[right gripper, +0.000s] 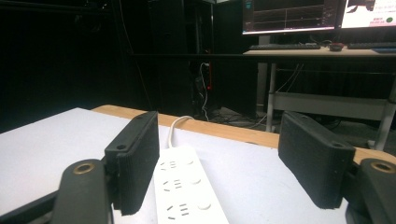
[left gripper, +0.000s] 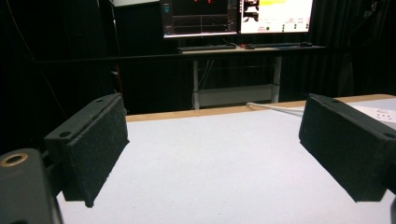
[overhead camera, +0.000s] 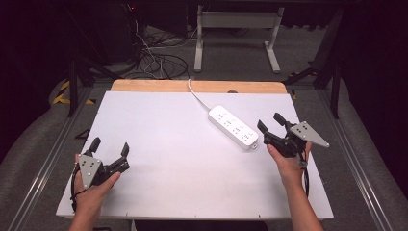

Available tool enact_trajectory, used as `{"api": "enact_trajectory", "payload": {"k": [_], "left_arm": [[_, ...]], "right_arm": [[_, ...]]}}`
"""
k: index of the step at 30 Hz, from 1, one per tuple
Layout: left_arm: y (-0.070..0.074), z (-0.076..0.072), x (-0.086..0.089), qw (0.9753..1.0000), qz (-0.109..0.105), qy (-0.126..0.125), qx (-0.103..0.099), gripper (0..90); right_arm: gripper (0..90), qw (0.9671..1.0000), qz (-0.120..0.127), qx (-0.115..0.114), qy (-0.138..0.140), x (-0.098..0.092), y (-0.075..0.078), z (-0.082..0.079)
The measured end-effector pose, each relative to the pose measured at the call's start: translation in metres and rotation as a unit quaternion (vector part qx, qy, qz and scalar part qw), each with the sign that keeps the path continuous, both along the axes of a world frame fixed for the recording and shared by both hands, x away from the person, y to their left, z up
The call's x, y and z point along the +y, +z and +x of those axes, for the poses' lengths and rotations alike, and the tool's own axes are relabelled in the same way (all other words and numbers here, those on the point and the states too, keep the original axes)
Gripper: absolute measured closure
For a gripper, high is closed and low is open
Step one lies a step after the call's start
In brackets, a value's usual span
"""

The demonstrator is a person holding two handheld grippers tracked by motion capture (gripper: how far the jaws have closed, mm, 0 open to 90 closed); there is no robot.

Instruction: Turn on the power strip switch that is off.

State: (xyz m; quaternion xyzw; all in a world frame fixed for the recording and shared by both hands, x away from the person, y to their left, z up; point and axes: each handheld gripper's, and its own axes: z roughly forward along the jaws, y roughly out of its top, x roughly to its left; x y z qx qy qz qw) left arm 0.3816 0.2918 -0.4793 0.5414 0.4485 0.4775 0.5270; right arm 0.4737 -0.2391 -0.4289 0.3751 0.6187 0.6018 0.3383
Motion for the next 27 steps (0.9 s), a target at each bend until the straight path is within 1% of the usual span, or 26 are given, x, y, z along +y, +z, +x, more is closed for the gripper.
{"api": "enact_trajectory", "payload": {"k": [2, 4, 8, 14, 18, 20, 24, 27], "left_arm": [[-0.0001, 0.0002, -0.0003, 1.0, 0.0, 0.0, 0.0, 8.7], [0.0001, 0.0003, -0.0004, 1.0, 0.001, 0.0, 0.0, 8.7], [0.0001, 0.0002, -0.0001, 1.0, 0.0, 0.0, 0.001, 8.7], [0.0001, 0.0003, -0.0001, 1.0, -0.001, 0.0, 0.0, 8.7], [0.0002, 0.0, -0.0002, 1.0, 0.0, 0.0, -0.001, 8.7], [0.0005, -0.0007, -0.0004, 1.0, -0.004, 0.0, -0.001, 8.7], [0.0005, -0.0023, 0.0007, 1.0, 0.0, 0.001, -0.002, 8.7], [0.0011, -0.0032, 0.0012, 1.0, -0.002, 0.002, -0.003, 8.7]], "right_arm": [[28.9, 1.0, -0.006, -0.002, 0.0, -0.0007, -0.0008, -0.0015], [28.6, 1.0, -0.001, -0.004, 0.0, -0.0011, -0.0007, -0.0017], [28.0, 1.0, 0.002, -0.006, -0.002, -0.0012, -0.0009, -0.0025], [27.8, 1.0, 0.0, 0.0, -0.005, -0.0021, -0.0016, -0.0016], [27.7, 1.0, 0.001, 0.0, -0.007, -0.0029, -0.0017, -0.0019], [27.7, 1.0, 0.002, 0.001, -0.008, -0.0031, -0.0017, -0.002], [28.1, 0.9999, 0.007, -0.003, -0.011, -0.0036, -0.001, -0.0023], [28.3, 0.9999, 0.005, -0.003, -0.011, -0.0026, -0.0007, -0.0029]]}}
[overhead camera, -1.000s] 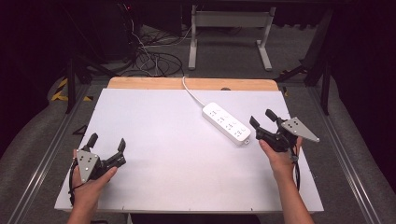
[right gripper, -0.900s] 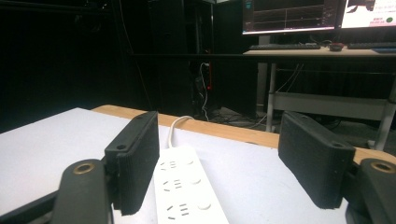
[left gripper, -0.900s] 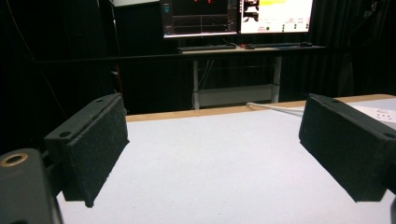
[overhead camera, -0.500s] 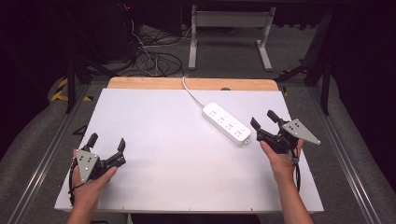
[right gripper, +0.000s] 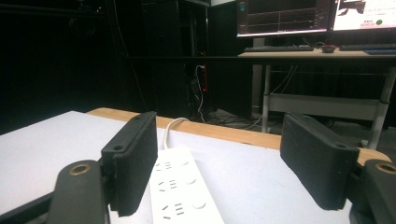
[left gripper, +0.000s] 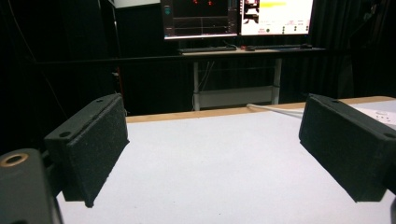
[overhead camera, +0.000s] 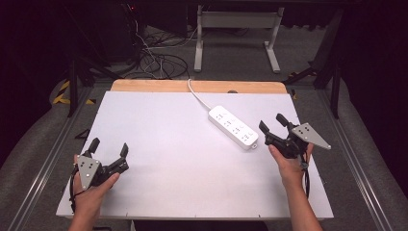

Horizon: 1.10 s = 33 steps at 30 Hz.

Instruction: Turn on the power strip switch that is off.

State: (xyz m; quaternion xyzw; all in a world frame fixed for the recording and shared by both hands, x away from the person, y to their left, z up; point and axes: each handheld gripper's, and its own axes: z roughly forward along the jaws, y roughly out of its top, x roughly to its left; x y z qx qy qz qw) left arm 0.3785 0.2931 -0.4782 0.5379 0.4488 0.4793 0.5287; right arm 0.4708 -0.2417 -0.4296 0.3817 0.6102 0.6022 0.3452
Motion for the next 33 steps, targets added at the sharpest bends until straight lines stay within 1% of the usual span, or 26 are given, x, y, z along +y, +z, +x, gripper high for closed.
{"api": "enact_trajectory", "payload": {"k": [7, 14, 15, 33], "left_arm": [[-0.0002, 0.0004, -0.0015, 1.0, 0.002, -0.001, 0.0, 8.7], [-0.0003, 0.0007, -0.0015, 1.0, -0.001, -0.001, 0.0, 8.7], [-0.0003, 0.0008, -0.0012, 1.0, 0.001, -0.001, 0.0, 8.7], [-0.0002, 0.0009, -0.0012, 1.0, 0.002, -0.001, 0.0, 8.7]], "right_arm": [[28.7, 1.0, 0.0, -0.003, 0.0, -0.0004, 0.0007, -0.0005], [28.8, 1.0, -0.004, 0.0, 0.0, 0.0004, 0.0003, -0.0003], [28.9, 1.0, -0.005, 0.0, 0.0, 0.0006, 0.0001, -0.0002], [29.5, 0.9999, -0.01, 0.001, -0.003, 0.0013, 0.0, 0.0002]]}}
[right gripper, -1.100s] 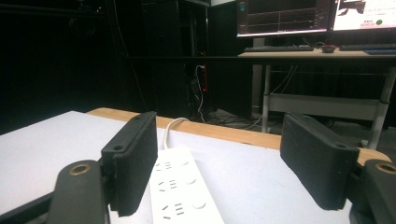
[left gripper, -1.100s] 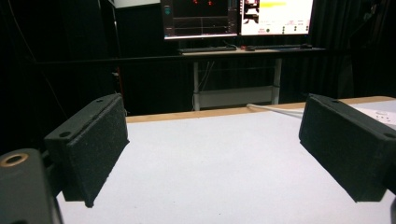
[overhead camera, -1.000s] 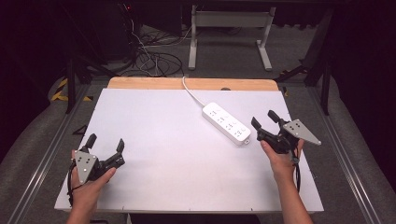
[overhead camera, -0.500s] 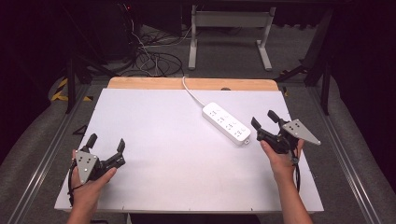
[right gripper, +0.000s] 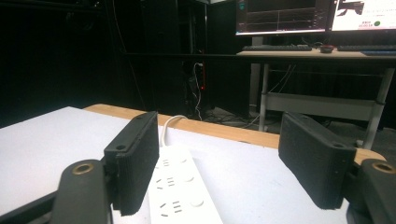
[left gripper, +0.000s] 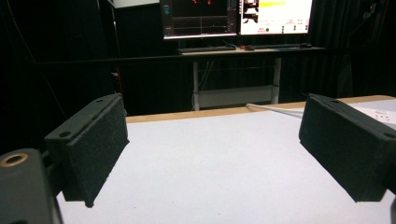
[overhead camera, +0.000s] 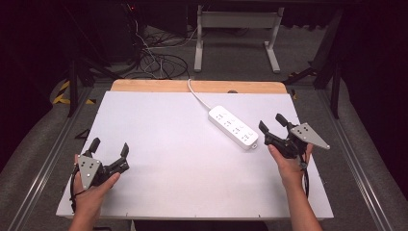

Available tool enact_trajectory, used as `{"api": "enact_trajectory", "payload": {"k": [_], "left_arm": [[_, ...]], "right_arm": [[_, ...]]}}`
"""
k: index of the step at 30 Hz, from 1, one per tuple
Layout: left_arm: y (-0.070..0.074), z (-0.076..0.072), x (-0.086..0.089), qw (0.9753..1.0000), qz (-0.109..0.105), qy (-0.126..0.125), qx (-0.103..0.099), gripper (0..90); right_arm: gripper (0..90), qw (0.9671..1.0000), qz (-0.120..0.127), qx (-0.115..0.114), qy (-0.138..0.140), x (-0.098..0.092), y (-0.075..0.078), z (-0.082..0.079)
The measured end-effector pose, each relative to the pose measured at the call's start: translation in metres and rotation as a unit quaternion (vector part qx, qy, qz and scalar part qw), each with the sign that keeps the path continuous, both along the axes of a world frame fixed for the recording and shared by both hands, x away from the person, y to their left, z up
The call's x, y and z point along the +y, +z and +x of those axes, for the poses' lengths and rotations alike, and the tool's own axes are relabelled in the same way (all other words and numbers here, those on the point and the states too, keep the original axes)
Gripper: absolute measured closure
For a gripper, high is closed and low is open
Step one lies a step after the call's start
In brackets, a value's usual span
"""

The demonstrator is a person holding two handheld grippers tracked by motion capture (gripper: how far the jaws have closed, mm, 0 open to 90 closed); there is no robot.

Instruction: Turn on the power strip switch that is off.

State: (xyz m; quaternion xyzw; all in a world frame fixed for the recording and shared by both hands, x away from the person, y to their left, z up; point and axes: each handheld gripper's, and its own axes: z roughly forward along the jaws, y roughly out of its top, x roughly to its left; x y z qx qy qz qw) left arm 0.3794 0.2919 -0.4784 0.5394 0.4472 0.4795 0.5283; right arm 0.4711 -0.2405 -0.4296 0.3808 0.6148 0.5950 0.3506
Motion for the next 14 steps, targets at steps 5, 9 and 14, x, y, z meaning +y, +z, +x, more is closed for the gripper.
{"api": "enact_trajectory", "payload": {"k": [5, 9, 14], "left_arm": [[-0.0001, 0.0002, 0.0004, 1.0, 0.002, 0.001, 0.001, 8.7], [-0.0001, -0.0004, 0.0007, 1.0, 0.0, 0.001, 0.001, 8.7], [-0.0002, -0.0007, 0.0011, 1.0, 0.0, 0.002, 0.002, 8.7]], "right_arm": [[29.5, 1.0, 0.001, 0.0, 0.0, 0.0002, -0.0002, 0.0005], [29.5, 1.0, 0.001, 0.0, 0.001, 0.0006, -0.0005, 0.0012], [29.7, 1.0, 0.0, 0.0, 0.002, 0.0014, -0.0001, 0.0016]]}}
